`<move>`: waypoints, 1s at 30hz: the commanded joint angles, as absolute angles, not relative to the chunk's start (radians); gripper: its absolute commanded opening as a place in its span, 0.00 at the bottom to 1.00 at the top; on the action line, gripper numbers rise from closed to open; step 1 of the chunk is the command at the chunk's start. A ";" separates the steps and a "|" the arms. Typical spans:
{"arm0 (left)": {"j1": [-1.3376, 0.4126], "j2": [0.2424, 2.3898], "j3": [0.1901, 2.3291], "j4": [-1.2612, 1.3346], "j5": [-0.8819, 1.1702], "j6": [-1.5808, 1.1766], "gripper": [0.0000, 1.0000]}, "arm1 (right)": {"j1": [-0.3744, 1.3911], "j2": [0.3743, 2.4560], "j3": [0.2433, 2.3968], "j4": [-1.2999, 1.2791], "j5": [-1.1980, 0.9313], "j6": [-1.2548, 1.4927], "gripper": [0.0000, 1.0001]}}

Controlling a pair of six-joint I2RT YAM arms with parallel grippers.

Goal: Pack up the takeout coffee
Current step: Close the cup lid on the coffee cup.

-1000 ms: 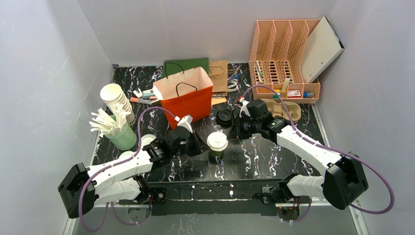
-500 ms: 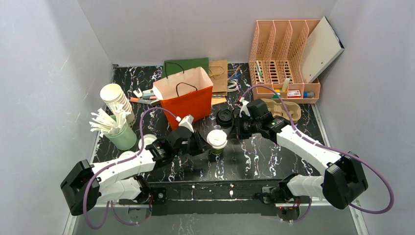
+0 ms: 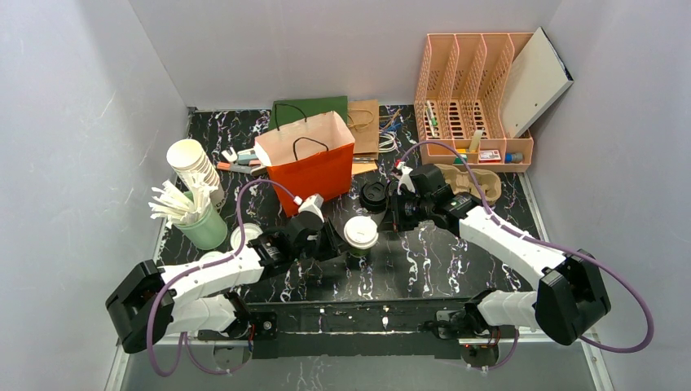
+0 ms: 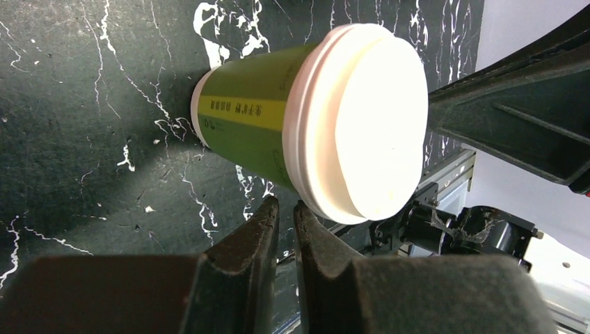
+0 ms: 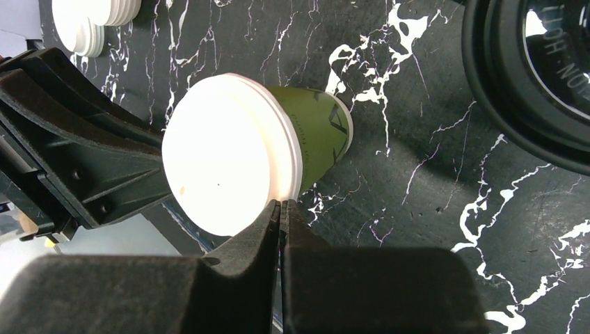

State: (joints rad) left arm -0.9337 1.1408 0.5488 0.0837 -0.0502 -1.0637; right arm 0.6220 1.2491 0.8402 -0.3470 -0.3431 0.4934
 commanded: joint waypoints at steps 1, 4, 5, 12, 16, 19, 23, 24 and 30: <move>-0.937 1.132 0.544 0.051 -0.083 -1.036 0.13 | 0.624 1.255 0.876 -0.405 -0.330 0.467 0.11; -0.937 1.103 0.573 0.009 -0.081 -1.012 0.13 | 0.624 1.242 0.893 -0.406 -0.324 0.468 0.11; -0.937 1.091 0.590 -0.043 -0.085 -0.999 0.13 | 0.625 1.239 0.902 -0.410 -0.319 0.467 0.11; -0.937 1.019 0.734 -0.310 -0.150 -0.903 0.17 | 0.625 1.237 0.947 -0.425 -0.318 0.463 0.14; -0.937 1.035 0.813 -0.376 -0.185 -0.836 0.23 | 0.625 1.225 0.958 -0.433 -0.320 0.464 0.15; -0.939 1.089 0.902 -0.408 -0.192 -0.743 0.38 | 0.625 1.208 0.956 -0.441 -0.316 0.463 0.16; -0.994 1.206 1.065 -0.513 -0.288 -0.628 0.58 | 0.624 1.174 0.948 -0.458 -0.285 0.460 0.16; -1.006 1.235 1.101 -0.533 -0.309 -0.602 0.66 | 0.624 1.162 0.942 -0.460 -0.281 0.460 0.16; -1.059 1.433 1.291 -0.638 -0.397 -0.505 0.90 | 0.625 1.076 0.874 -0.429 -0.277 0.500 0.23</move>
State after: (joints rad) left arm -1.0309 1.3472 1.2026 -0.5117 -0.2901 -0.6113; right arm 0.6224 1.1416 0.9085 -0.4507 -0.2901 0.4744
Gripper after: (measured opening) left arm 0.894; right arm 0.221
